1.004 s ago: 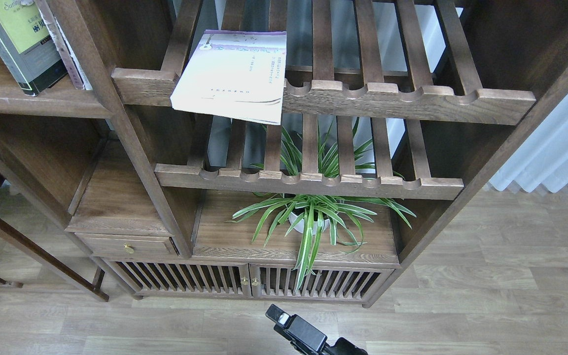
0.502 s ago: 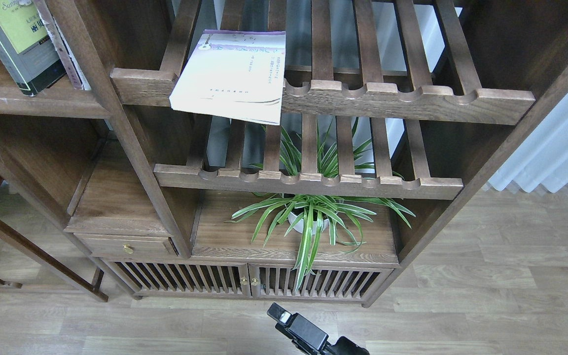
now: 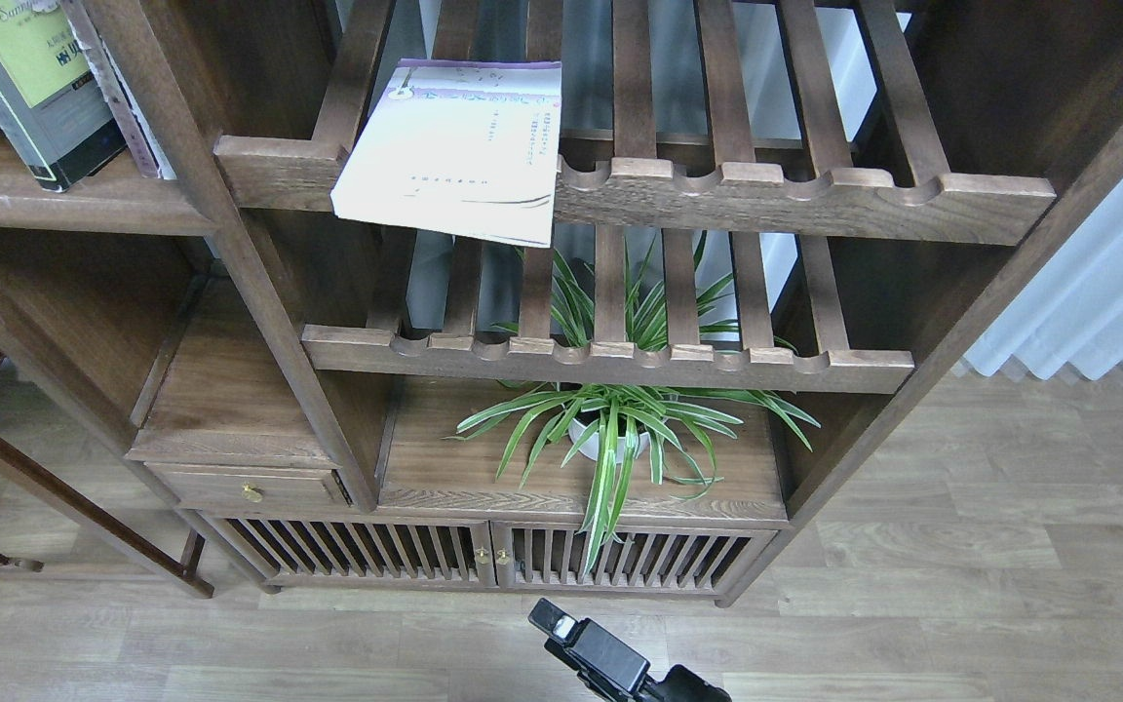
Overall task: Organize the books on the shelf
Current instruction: 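Release the red book onto the side shelf and withdraw left gripper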
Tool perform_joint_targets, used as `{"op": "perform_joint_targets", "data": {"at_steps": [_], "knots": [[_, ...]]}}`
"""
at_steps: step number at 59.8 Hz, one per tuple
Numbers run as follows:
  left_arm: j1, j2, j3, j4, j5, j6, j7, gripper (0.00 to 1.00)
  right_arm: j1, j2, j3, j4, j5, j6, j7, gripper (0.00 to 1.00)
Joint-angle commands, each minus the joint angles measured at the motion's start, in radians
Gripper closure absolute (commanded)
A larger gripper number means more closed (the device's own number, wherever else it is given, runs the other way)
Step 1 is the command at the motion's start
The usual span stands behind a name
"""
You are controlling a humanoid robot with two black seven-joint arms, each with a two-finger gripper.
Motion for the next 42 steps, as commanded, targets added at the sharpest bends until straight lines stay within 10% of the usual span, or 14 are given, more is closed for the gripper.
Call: {"op": "perform_joint_targets", "data": {"at_steps": [1,42], "knots": [[-0.078,-0.006,0.030,0.072,0.028,0.000,0.000,0.96,0.000,0.000,0.001,0.000,0.000,0.000,0.000,0.00],[-0.334,-0.059,0.199,0.342,0.106,0.000,0.000,0.83,0.000,0.000,0.001,0.005,-0.002,0.000,0.000,0.00]]}}
